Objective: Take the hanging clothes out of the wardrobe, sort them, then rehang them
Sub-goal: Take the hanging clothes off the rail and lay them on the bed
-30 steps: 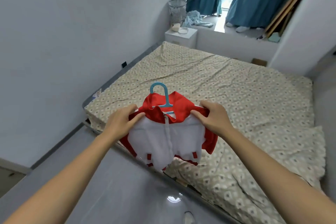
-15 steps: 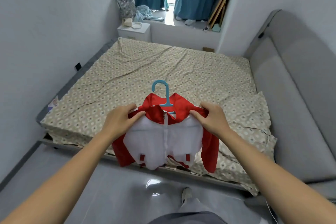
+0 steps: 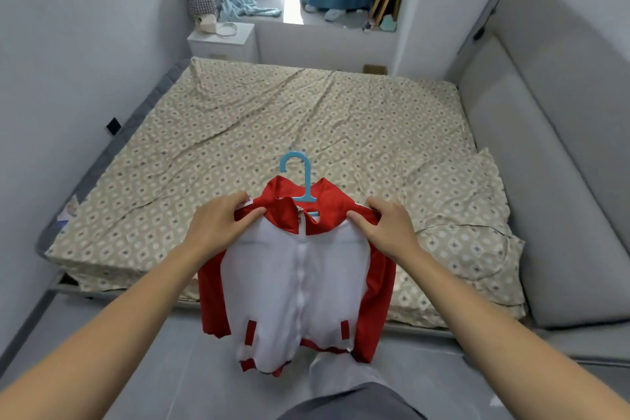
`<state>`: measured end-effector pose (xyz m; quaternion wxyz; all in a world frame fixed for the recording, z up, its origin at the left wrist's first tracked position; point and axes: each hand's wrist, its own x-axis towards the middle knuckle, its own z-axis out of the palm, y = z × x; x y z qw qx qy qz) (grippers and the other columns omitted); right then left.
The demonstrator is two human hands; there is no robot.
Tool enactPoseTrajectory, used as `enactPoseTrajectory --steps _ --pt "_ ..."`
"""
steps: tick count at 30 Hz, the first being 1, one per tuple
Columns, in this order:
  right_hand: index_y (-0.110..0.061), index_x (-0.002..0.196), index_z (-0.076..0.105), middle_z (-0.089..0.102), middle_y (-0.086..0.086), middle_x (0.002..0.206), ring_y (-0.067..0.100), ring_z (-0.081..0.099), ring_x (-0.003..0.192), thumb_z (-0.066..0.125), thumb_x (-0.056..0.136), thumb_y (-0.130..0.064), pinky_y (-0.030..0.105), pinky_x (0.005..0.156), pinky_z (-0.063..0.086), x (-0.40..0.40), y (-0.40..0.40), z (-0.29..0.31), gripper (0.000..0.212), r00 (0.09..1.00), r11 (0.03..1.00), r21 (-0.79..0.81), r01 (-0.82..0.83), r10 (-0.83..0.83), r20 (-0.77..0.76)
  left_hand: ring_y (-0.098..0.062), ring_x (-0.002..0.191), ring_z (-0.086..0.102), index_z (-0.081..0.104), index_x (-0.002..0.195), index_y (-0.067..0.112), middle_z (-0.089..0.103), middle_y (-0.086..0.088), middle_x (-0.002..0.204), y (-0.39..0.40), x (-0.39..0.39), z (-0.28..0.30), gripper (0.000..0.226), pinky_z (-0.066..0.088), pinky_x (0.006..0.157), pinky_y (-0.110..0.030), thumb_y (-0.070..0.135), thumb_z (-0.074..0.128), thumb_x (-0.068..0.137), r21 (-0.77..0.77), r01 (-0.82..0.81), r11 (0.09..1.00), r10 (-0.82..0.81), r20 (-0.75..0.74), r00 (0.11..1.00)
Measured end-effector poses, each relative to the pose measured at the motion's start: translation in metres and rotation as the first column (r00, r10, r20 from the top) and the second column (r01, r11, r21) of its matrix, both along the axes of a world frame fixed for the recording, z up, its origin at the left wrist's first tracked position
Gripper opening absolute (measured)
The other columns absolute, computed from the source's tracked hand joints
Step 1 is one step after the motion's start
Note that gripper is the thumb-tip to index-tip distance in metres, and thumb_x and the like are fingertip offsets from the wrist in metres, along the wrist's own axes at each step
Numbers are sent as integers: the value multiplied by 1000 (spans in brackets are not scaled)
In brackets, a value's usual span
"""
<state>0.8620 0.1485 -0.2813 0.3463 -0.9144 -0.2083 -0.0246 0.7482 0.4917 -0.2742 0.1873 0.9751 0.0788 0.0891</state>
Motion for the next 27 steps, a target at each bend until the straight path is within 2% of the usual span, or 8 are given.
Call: enactPoseTrajectory --steps 9,12,17,21,23,24,25,27 --pt "-19 64 37 45 -2 54 13 48 55 70 91 -54 36 55 35 158 45 -89 56 980 996 -87 -12 -5 -197 -9 61 49 36 70 25 49 6 62 40 160 -92 51 33 53 -35 61 53 101 -69 3 998 -16 -180 984" --pt "-19 66 39 49 -3 59 11 48 58 67 94 -54 34 56 30 229 62 -127 53 969 990 -141 -21 -14 -245 -13 61 49 36 70 25 49 6 63 55 230 -133 50 33 53 -36 62 50 101 -81 0 997 -19 -236 972" --pt "-20 68 41 50 -6 66 18 51 65 60 97 -57 36 58 35 327 90 -187 51 960 972 -231 -40 -27 -279 -22 69 52 38 73 24 52 4 70 79 328 -200 46 35 54 -38 58 48 102 -46 -16 999 3 -274 962" --pt "-18 74 47 54 -5 74 21 54 73 55 100 -55 35 60 34 380 110 -237 46 952 948 -313 -61 -38 -303 -28 79 53 41 80 21 51 3 78 86 379 -246 40 34 62 -40 52 48 103 11 -54 998 54 -323 945" --pt "-17 85 54 59 -3 87 24 57 88 56 101 -50 37 66 39 399 116 -261 37 947 936 -347 -62 -55 -317 -31 92 54 49 92 16 56 -4 92 88 395 -267 35 40 72 -43 50 48 104 49 -77 996 90 -358 929" --pt "-16 97 58 62 0 99 26 57 100 56 102 -47 39 73 44 406 118 -271 31 943 928 -366 -69 -60 -328 -32 99 54 53 101 14 57 -7 101 88 400 -275 36 43 77 -45 49 49 104 60 -102 993 117 -375 920" --pt "-16 112 60 62 2 113 27 53 113 57 102 -44 42 82 47 411 120 -278 31 938 919 -386 -82 -60 -343 -33 106 53 55 109 12 56 -9 109 86 403 -281 37 44 82 -46 49 50 104 61 -134 989 147 -391 908" --pt "-16 136 54 57 5 133 28 45 129 56 102 -43 45 97 46 414 123 -283 43 925 907 -407 -106 -61 -376 -33 118 51 55 122 11 55 -11 120 81 405 -284 42 43 89 -48 49 51 104 51 -189 981 193 -418 888"
